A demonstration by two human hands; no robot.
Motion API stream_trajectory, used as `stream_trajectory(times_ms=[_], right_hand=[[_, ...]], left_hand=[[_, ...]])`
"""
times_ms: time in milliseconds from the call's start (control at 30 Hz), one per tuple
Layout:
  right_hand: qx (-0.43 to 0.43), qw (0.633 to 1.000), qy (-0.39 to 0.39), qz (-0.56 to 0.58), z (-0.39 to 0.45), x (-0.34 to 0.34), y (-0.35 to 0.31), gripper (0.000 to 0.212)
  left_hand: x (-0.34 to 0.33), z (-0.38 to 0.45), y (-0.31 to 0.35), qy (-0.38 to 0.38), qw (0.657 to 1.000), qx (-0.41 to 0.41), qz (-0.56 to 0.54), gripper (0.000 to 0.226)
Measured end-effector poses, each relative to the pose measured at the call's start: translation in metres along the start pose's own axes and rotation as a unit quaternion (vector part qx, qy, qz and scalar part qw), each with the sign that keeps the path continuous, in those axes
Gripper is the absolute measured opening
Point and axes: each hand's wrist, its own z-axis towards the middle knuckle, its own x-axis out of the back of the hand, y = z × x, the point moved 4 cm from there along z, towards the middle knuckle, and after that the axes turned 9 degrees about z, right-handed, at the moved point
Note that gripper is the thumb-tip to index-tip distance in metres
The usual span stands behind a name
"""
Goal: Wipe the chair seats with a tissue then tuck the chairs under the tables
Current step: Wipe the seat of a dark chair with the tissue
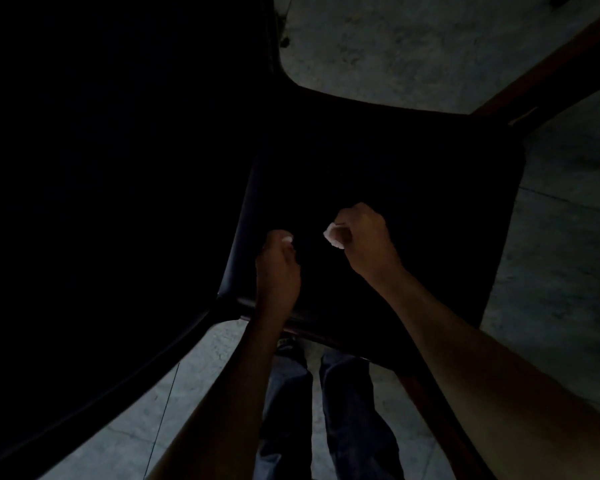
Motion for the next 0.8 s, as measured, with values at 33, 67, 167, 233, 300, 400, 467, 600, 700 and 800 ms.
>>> stream_trajectory(times_ms=[33, 67, 167, 233, 300, 400, 467, 600, 700, 800], right_hand=[[-0.016, 0.999, 0.017, 0.032, -0.001, 0.002, 0.001, 0.011], [-0.029, 0.997, 0.036, 0.065, -0.004, 0.004, 0.001, 0.01], [-0.082, 0.983, 0.078, 0.142, -0.013, 0.008, 0.003, 0.006], [-0.1, 0.976, 0.086, 0.172, -0.017, 0.01, 0.004, 0.006], [-0.105, 0.968, 0.084, 0.213, -0.019, 0.01, 0.004, 0.007], [-0.103, 0.96, 0.096, 0.241, -0.023, 0.011, 0.001, 0.009], [-0.121, 0.949, 0.102, 0.272, -0.025, 0.007, -0.001, 0.005], [-0.129, 0.942, 0.096, 0.294, -0.029, -0.009, -0.01, 0.013], [-0.131, 0.933, 0.074, 0.326, -0.032, -0.02, -0.018, 0.022], [-0.119, 0.93, 0.076, 0.339, -0.033, -0.023, -0.023, 0.021]], left_hand=[[-0.001, 0.0, -0.001, -0.004, 1.0, 0.017, -0.019, 0.021], [0.0, 0.0, -0.001, -0.001, 0.999, 0.03, -0.029, 0.021], [0.002, 0.002, 0.0, -0.005, 0.997, 0.06, -0.052, 0.019], [0.002, 0.001, 0.0, -0.035, 0.993, 0.079, -0.081, 0.033], [0.0, -0.001, 0.0, -0.053, 0.987, 0.1, -0.115, 0.034], [-0.003, -0.006, 0.007, -0.052, 0.954, 0.122, -0.269, 0.022], [-0.006, -0.006, 0.013, -0.051, 0.895, 0.154, -0.415, 0.028], [-0.01, -0.012, 0.025, -0.104, 0.809, 0.162, -0.556, 0.034], [-0.013, -0.017, 0.033, -0.131, 0.776, 0.171, -0.593, 0.044], [-0.012, -0.017, 0.036, -0.149, 0.736, 0.205, -0.627, 0.05]])
